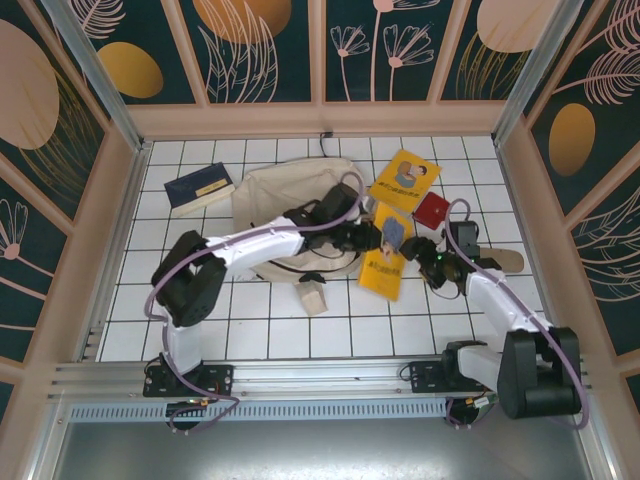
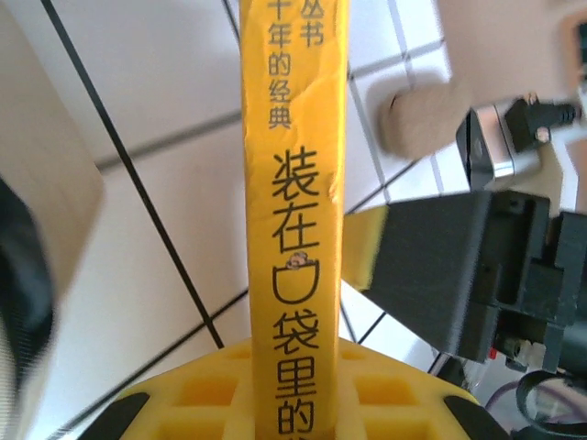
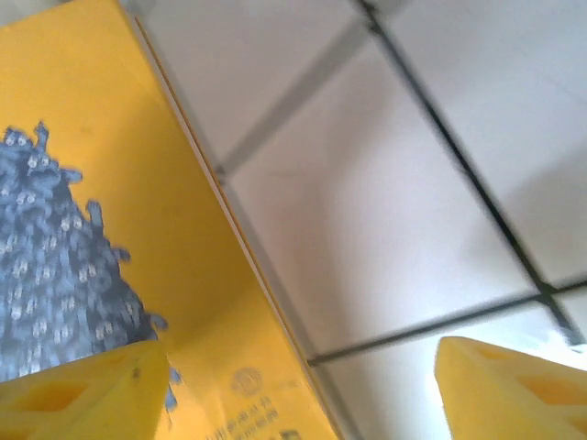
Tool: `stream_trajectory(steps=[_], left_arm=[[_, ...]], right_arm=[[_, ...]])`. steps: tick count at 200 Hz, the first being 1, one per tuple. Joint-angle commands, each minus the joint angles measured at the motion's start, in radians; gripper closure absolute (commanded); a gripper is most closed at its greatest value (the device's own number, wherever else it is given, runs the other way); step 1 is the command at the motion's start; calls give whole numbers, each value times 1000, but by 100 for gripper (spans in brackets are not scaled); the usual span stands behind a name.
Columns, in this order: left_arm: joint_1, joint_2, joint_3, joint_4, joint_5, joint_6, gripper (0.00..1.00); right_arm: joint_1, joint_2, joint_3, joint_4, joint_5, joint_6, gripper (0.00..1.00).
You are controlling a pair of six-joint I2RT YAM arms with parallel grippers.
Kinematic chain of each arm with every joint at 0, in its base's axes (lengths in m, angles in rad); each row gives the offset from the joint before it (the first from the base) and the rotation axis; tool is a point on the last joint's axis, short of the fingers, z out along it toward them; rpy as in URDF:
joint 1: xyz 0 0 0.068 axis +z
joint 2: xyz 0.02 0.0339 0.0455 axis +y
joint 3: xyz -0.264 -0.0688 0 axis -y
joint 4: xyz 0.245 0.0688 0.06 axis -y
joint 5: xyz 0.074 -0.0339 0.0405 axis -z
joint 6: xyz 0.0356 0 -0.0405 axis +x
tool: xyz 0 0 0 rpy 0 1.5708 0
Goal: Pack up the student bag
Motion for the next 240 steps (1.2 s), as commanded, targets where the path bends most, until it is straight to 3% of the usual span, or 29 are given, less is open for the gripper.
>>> stream_trajectory(steps=[1,17,46,67,99,144,240], left_arm=[[57,-105,59,59,-52,36,96],[79,-138,63,90,-102,9,96],[95,-184,42,190,-211,-76,96],[100,-232,-27,379,-268,-161,96],[100,-251,-58,487,-355,-211,96],[101,-320,-159,616,-448,-243,95],[100,-363,-269,798,-461,-475,97]], right_arm=[[6,-67,76,146,-89,-2,18],[8,-81,90,251,-158,57,14],[37,-69,39,597,-299,292,9],[81,-24,26,754,-319,430,7],[111,8,15,813,-269,500,7],[122,81,9,978,-306,590,6],[165,230,59,1327,-304,766,12]])
